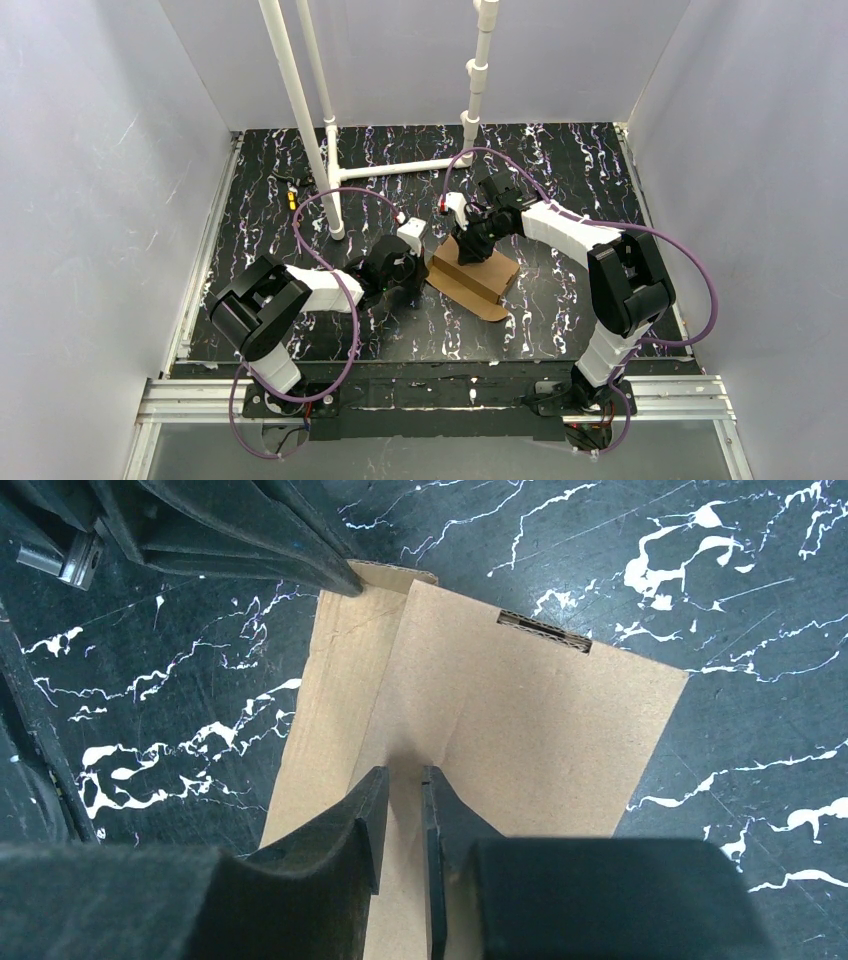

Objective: Fold the paper box

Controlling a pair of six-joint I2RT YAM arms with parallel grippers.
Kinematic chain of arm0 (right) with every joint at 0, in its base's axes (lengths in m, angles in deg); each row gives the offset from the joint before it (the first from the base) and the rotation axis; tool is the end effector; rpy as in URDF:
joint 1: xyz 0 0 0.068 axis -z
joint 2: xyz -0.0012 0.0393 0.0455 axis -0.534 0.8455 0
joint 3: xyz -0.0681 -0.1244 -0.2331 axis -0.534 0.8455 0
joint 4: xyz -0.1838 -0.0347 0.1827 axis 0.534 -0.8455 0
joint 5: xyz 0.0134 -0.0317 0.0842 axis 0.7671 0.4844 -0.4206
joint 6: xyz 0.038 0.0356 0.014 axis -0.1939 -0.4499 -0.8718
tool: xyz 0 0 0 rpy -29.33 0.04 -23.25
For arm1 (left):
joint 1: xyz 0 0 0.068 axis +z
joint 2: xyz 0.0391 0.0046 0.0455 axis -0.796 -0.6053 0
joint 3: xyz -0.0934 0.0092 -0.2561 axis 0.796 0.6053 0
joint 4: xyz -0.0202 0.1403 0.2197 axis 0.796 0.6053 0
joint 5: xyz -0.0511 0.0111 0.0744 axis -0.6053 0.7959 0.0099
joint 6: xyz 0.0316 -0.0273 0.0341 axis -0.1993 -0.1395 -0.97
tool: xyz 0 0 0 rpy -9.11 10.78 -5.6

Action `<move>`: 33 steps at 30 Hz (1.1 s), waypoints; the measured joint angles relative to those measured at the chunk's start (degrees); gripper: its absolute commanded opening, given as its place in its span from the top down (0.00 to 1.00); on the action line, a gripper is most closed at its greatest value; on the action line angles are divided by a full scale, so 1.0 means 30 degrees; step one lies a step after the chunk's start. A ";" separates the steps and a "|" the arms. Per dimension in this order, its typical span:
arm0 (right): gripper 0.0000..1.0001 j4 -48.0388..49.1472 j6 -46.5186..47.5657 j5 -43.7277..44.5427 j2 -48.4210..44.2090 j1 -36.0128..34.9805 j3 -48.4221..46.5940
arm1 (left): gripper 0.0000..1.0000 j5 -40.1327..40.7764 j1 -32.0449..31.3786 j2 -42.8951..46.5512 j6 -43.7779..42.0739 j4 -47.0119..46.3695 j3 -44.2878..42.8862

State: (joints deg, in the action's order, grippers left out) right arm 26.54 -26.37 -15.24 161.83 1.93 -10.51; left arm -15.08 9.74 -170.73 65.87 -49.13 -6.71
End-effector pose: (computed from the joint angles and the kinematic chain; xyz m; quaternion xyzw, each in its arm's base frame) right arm 0.2998 0.1968 0.2067 -0.5462 0.7552 0.2552 0.2573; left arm 0.2338 -0.2189 0.1523 0.1882 0.8243 -0.2772 0.4564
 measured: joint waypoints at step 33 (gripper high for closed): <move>0.72 0.0066 -0.0940 0.0153 0.0102 -0.0015 0.0000 | 1.00 0.1049 -0.0495 0.0583 0.0481 -0.0597 0.0889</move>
State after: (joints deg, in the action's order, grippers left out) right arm 26.73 -29.19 -14.78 162.14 1.88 -10.51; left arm -11.94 8.26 -168.98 67.31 -50.92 -4.05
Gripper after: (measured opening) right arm 0.281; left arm 0.013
